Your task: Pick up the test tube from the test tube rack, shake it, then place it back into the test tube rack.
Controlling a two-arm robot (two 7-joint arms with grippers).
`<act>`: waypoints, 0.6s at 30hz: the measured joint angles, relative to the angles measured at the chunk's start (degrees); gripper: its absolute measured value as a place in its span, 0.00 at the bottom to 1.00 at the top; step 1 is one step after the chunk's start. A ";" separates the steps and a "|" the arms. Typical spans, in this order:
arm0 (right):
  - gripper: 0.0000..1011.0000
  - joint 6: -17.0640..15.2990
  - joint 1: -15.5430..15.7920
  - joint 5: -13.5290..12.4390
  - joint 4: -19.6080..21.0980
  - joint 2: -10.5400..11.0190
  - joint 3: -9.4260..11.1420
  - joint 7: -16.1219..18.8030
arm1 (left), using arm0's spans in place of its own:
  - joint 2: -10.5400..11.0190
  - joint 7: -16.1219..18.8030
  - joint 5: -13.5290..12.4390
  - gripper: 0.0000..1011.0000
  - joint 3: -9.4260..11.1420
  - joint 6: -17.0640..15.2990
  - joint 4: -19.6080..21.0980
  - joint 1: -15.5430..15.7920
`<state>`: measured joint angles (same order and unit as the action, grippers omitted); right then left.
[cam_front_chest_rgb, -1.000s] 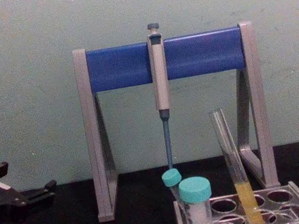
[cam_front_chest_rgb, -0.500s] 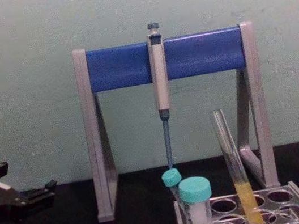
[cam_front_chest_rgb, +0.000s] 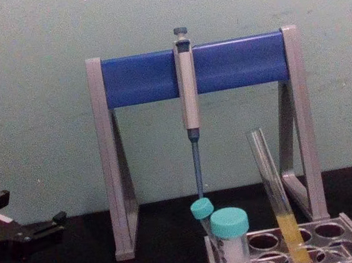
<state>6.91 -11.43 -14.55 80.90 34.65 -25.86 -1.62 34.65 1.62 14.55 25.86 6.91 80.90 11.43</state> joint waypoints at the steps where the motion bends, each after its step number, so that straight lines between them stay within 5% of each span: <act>1: 0.99 0.00 0.00 0.00 0.00 0.00 0.00 0.00 | 0.00 0.00 0.00 0.99 0.00 0.00 0.00 0.00; 18: 0.99 -0.05 0.18 0.15 0.36 -0.23 0.47 0.26 | 0.00 0.00 0.00 0.99 0.00 0.00 0.00 -0.01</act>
<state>6.86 -11.25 -14.40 81.26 34.42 -25.39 -1.37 34.65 1.62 14.55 25.86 6.91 80.90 11.43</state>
